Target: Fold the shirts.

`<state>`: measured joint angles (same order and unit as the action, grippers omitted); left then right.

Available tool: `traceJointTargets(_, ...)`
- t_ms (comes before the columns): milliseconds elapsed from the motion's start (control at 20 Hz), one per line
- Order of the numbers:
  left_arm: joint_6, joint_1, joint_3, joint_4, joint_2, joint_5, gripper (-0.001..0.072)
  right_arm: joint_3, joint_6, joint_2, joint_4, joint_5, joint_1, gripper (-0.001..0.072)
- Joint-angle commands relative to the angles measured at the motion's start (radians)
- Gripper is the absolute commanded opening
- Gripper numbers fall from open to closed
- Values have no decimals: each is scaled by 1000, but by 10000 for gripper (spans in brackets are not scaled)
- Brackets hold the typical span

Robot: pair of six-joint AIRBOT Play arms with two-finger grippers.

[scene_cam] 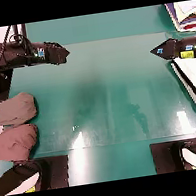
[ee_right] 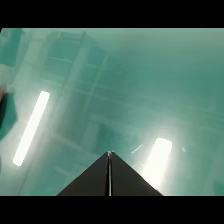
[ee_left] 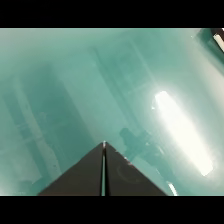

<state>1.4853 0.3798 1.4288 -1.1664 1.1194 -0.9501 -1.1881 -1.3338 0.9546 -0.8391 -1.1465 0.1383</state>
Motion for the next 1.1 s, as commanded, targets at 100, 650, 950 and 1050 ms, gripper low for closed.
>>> traceJointTargets(100,0,0,0,0,-1,0,31,-1,-1,-1,2,-1,2,18)
traceJointTargets(650,0,0,0,-1,-1,8,31,-1,-1,-1,1,-2,2,18)
traceJointTargets(950,-26,-23,10,-117,-7,20,31,0,-1,-1,1,-2,2,18)
traceJointTargets(1050,58,-116,9,-270,-16,-154,31,-1,-1,-1,2,-2,2,18)
